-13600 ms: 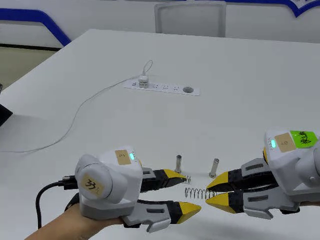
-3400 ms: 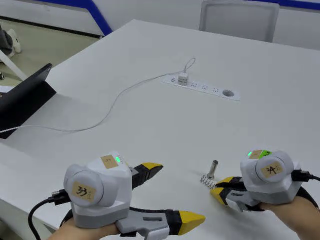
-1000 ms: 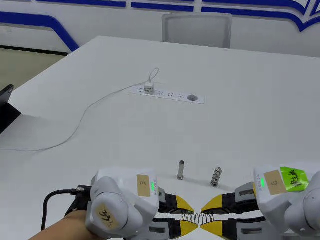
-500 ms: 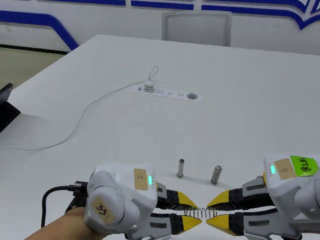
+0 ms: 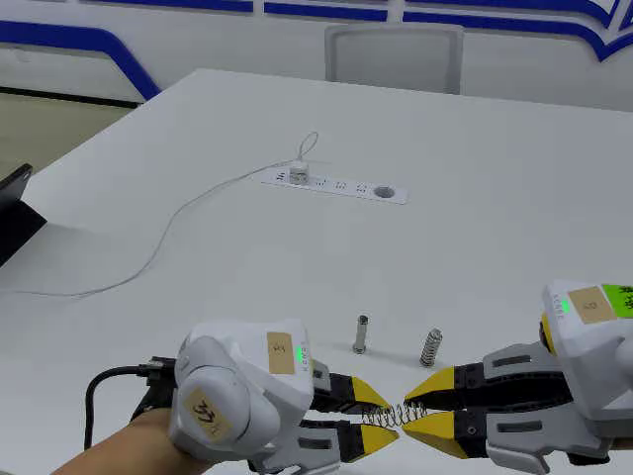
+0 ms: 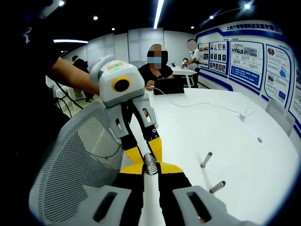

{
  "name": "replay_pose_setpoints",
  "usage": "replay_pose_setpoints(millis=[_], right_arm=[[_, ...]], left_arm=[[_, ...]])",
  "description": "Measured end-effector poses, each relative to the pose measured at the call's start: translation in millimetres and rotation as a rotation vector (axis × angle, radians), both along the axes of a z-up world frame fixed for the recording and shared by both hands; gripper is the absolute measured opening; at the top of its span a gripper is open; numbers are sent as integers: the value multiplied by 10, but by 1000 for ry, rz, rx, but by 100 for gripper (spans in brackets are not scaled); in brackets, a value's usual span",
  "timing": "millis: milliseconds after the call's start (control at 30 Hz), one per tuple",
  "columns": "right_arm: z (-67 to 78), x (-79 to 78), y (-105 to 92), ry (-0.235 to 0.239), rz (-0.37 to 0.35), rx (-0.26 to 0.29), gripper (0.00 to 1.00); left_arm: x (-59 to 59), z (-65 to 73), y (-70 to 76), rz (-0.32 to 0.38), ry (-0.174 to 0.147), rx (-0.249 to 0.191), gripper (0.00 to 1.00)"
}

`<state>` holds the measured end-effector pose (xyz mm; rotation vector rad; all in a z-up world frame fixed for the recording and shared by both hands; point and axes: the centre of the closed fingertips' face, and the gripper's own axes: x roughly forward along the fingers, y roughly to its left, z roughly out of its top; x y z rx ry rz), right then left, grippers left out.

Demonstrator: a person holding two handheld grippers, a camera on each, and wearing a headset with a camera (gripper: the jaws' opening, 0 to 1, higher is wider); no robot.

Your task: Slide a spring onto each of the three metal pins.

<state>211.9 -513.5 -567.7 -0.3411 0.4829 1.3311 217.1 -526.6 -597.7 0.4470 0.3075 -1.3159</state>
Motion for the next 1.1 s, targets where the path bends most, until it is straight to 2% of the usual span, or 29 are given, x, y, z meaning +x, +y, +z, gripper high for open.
replay_pose_setpoints(millis=[67, 100, 200, 333, 433, 667, 733, 800, 867, 933, 1100], right_arm=[[89, -3, 66, 7, 0, 43, 11], [110, 3, 81, 1, 0, 48, 11], [124, 0, 121, -6, 7, 46, 11], [121, 3, 154, 10, 0, 62, 11], [118, 4, 178, -4, -3, 65, 11], [157, 50, 200, -4, -46, 90, 10], [164, 70, 205, -5, -55, 95, 10], [172, 83, 215, -8, -58, 96, 10], [182, 102, 229, -12, -63, 98, 10], [189, 119, 237, -13, -65, 99, 10], [223, 178, 236, -24, -74, 103, 10]], left_arm=[[-4, 10, -18, 4, 2, -6, 10], [-6, 20, -28, 5, 4, -13, 10], [3, 31, -42, 15, 6, -21, 10], [2, 24, -44, 28, 23, -29, 10], [7, 11, -43, 37, 28, -32, 10], [45, 40, -26, 65, 49, -61, 11], [62, 46, -9, 72, 37, -66, 11], [73, 57, 5, 81, 44, -78, 12], [84, 65, 22, 84, 33, -87, 12], [102, 73, 40, 103, 44, -104, 13], [112, 45, 79, 124, 56, -116, 24]])
